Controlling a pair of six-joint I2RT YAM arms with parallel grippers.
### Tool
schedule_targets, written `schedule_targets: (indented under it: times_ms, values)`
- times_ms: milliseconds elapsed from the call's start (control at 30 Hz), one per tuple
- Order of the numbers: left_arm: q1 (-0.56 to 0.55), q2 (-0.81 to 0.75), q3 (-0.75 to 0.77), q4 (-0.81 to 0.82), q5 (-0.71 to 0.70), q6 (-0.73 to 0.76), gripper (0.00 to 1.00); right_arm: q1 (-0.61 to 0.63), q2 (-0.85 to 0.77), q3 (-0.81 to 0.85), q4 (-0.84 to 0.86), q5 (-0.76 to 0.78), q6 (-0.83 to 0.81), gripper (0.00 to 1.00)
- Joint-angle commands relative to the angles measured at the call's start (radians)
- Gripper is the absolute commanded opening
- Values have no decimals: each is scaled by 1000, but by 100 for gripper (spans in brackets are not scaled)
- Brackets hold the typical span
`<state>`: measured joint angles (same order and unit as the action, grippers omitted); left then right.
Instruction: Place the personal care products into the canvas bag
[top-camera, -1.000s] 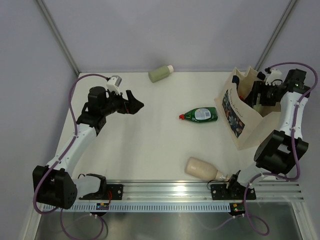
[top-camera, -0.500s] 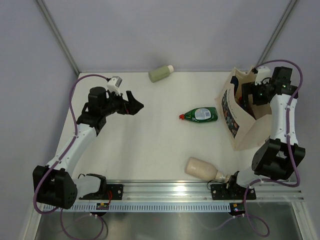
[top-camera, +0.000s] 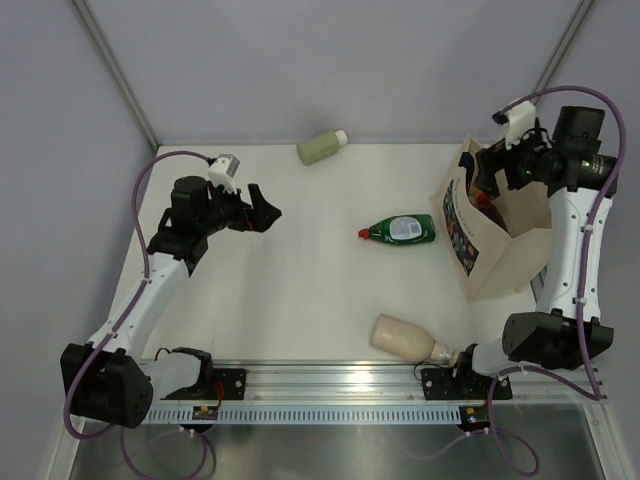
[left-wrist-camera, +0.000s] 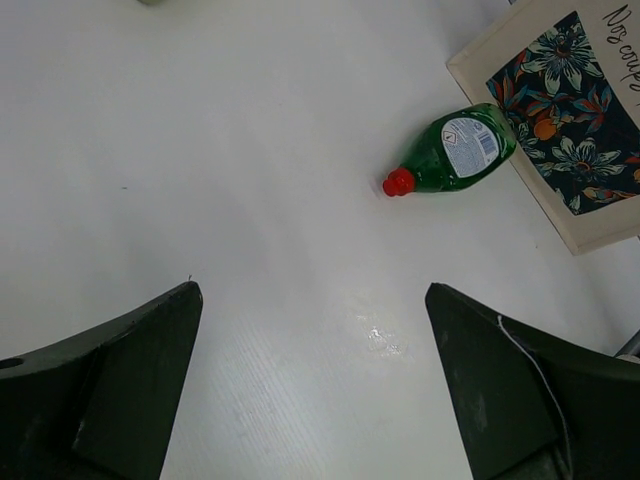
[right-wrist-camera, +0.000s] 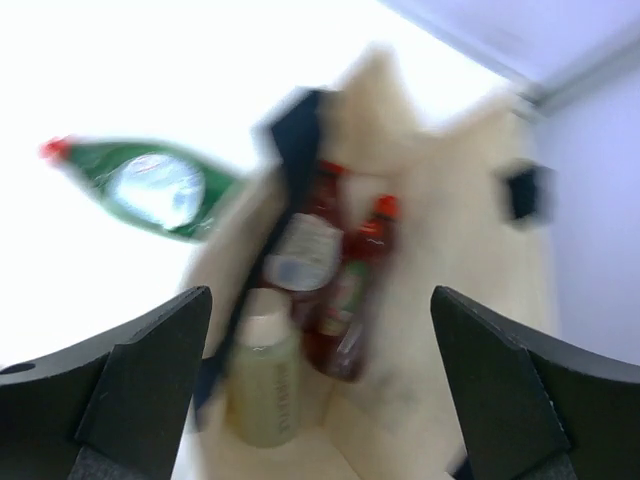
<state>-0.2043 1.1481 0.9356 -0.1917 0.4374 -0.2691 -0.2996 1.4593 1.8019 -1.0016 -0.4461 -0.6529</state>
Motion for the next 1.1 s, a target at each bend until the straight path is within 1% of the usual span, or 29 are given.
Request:
schedule_targets:
  times_ms: [0, 33, 133, 167, 200, 233, 267, 300, 333, 367, 400, 533, 567, 600, 633, 667, 800, 900, 1033, 1067]
  values:
    - [11, -47, 40, -6, -42, 36, 99, 134, -39, 33, -300, -250, -270, 100]
    - [11, -53, 40, -11, -43, 39, 99, 225, -36, 15, -381, -256, -292, 99]
    - [16, -68, 39, -20, -45, 42, 99, 380, -45, -132, -443, -237, -312, 99]
    - [16, -70, 37, -25, -45, 44, 99, 487, -72, -244, -430, -180, -298, 99]
    - [16, -73, 35, -28, -45, 45, 99, 549, -92, -300, -414, -145, -288, 99]
    - [16, -79, 32, -31, -45, 44, 99, 610, -114, -362, -354, -102, -274, 99]
    - [17, -83, 31, -32, -45, 42, 99, 723, -141, -478, -316, -59, -224, 100]
    - [17, -85, 25, -34, -48, 39, 99, 772, -184, -524, -292, -2, -215, 100]
    - [17, -96, 20, -31, -43, 33, 99, 816, -203, -568, -223, 24, -191, 100]
    - [17, -102, 16, -31, -45, 30, 99, 894, -230, -634, -183, 79, -95, 100]
    - [19, -106, 6, -29, -45, 25, 99, 928, -238, -654, -160, 86, -71, 100]
    - [20, -125, -11, -34, -31, 11, 99, 1059, -257, -719, -157, 37, -27, 99]
    - [20, -128, -11, -40, -28, 11, 99, 1085, -255, -743, -146, 46, 16, 100]
    - [20, -131, -9, -46, -22, 11, 99, 1144, -257, -754, -134, 103, 33, 100]
    - [20, -131, -14, -49, -20, 10, 99, 1160, -257, -766, -83, 145, 57, 99]
    - [20, -133, -15, -52, -17, 7, 99, 1169, -245, -779, -69, 188, 87, 100]
    - [20, -139, -20, -63, -8, 2, 99, 1202, -154, -777, -88, 202, 90, 100]
    - [20, -155, -30, -72, -11, -1, 99, 1258, -74, -789, -88, 262, 117, 100]
    - [20, -198, -58, -69, -22, -5, 99, 1324, 15, -796, -100, 294, 139, 100]
    - [20, -215, -63, -66, -25, -7, 99, 1356, 32, -808, -94, 311, 157, 100]
